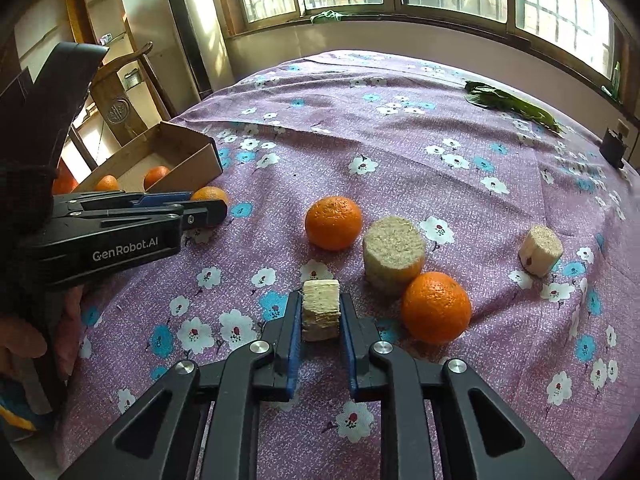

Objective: Organize fruits
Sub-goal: 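Grasp a mandarin orange with the left tool, then carry the cube and orange into the box and open both tools, then move both open tools back over the remaining fruit on the table, then grasp a mandarin orange with the right tool while the left tool grasps another orange, then carry both oranges into the box and open both tools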

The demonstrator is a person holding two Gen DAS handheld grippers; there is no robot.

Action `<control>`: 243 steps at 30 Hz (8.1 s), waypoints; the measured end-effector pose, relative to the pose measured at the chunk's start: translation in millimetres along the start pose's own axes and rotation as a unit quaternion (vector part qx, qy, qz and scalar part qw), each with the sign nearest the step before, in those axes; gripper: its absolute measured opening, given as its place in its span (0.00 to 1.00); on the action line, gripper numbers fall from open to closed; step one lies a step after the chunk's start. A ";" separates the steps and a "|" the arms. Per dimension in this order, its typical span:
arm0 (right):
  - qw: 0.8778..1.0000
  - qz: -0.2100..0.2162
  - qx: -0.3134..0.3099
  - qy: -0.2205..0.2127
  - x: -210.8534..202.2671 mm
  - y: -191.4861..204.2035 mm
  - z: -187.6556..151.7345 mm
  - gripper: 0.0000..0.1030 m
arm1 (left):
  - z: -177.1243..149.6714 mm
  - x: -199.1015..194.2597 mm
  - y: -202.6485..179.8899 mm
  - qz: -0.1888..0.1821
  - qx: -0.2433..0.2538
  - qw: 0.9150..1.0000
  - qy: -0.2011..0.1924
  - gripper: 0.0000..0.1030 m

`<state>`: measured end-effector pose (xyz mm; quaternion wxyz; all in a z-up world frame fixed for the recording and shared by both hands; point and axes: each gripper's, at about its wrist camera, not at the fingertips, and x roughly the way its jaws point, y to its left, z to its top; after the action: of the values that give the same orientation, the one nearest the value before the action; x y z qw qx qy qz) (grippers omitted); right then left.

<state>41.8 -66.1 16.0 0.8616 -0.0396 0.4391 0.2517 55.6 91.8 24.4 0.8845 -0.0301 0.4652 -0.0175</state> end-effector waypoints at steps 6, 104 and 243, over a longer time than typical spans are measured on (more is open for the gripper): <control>1.000 0.000 0.012 -0.019 -19.8 -0.9 -5.8 0.18 | -10.0 -19.6 0.2 -0.024 0.006 1.000 -0.009 0.29; 0.995 0.070 -0.046 -0.061 -0.3 139.1 56.5 0.88 | -32.5 -101.5 141.0 0.083 -0.107 0.986 -0.101 0.85; 0.993 0.071 -0.081 -0.048 -30.8 140.0 24.3 0.38 | -57.2 -114.3 114.6 0.069 -0.056 0.991 -0.097 0.30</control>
<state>-20.9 50.5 76.2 0.8555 -0.0659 0.3768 0.3489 -55.9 210.7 78.1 0.9213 -0.0493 0.3786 0.0731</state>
